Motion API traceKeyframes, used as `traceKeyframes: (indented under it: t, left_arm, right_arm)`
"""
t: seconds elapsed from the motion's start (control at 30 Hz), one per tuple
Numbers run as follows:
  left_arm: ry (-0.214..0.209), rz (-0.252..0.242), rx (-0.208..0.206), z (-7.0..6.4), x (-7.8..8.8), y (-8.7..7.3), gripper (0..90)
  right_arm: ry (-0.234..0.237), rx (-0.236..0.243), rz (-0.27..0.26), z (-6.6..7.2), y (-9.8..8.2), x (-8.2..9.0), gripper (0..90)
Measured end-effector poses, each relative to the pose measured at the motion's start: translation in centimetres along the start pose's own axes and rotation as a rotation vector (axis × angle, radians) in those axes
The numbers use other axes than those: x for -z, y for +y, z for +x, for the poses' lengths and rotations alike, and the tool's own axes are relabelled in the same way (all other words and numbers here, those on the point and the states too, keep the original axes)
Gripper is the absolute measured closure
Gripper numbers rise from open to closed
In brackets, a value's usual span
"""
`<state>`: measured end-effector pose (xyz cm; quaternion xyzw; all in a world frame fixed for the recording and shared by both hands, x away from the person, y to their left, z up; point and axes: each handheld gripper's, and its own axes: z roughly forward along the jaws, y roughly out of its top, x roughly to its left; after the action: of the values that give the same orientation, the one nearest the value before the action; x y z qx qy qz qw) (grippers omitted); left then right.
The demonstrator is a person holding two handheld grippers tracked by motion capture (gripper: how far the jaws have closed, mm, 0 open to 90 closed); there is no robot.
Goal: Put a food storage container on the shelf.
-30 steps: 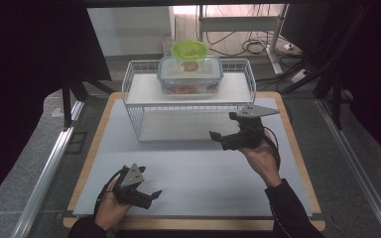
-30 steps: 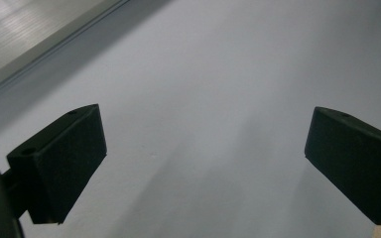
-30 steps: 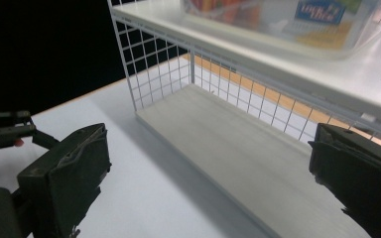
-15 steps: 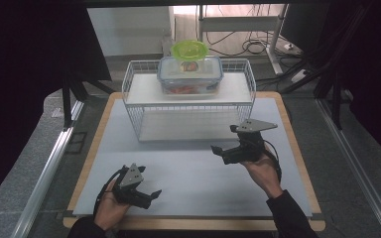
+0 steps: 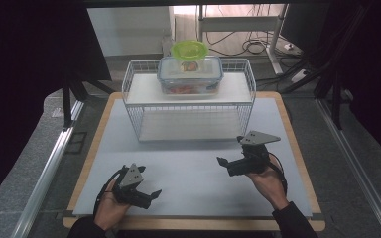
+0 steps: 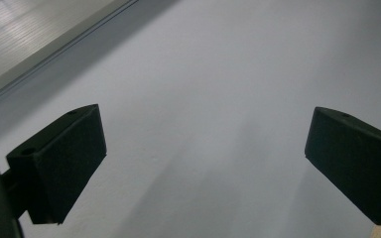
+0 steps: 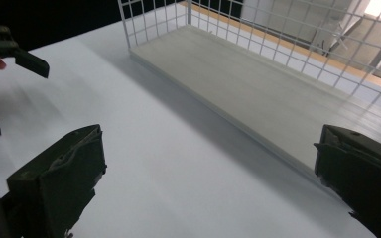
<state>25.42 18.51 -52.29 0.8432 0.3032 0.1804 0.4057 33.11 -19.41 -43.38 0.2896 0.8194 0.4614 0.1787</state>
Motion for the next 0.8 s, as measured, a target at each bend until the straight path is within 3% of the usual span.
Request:
traceKeyframes:
  t: [0.2,0.8]
  left_arm:
    - [-0.033,-0.028,0.0,-0.1,0.1,0.0,1.8]
    - [-0.023,-0.016,-0.011,0.0,-0.2,-0.1,0.8]
  right_arm:
    - [-0.005,-0.026,0.023,0.0,-1.4,0.7,0.0]
    - [-0.088,-0.047,0.095,-0.6,-5.9,2.2,0.0]
